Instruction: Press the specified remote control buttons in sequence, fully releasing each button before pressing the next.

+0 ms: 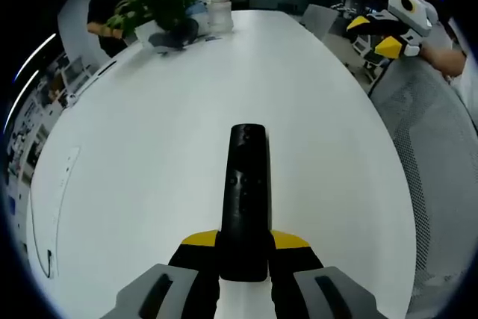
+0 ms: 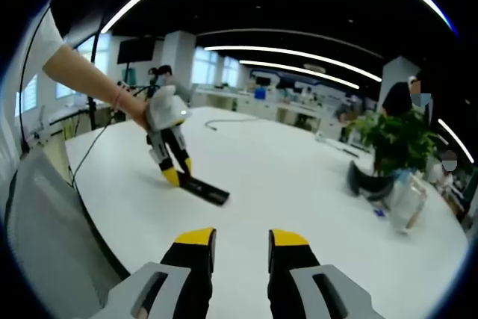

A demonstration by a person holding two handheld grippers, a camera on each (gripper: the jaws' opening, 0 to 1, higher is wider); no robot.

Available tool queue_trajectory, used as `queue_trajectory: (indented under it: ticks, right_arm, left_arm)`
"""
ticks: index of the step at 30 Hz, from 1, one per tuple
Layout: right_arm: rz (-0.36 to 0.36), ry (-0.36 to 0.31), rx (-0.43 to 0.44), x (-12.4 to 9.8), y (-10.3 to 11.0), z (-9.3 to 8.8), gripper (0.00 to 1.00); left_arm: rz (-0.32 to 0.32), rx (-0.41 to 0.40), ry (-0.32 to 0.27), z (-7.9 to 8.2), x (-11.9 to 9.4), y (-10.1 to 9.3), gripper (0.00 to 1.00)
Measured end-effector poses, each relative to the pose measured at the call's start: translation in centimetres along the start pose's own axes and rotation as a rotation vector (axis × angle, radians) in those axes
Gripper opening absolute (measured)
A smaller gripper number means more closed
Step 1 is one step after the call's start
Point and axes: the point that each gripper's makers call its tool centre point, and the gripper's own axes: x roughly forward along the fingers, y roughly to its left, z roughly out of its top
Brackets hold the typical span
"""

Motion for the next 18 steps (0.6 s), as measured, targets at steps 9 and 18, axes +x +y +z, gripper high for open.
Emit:
queue_trajectory:
  ticks: [9, 18]
  right_arm:
    - [0.003, 0.005, -0.006, 0.0, 0.1, -0.2, 0.24]
    - [0.006, 0.013, -0.009, 0.0, 0.2, -0.2, 0.24]
  left_arm:
    - [-0.006, 0.016, -0.005, 0.0, 0.0, -1.9, 0.23]
    - [-0.007, 0.022, 0.006, 0.0, 0.0, -3.7, 0.23]
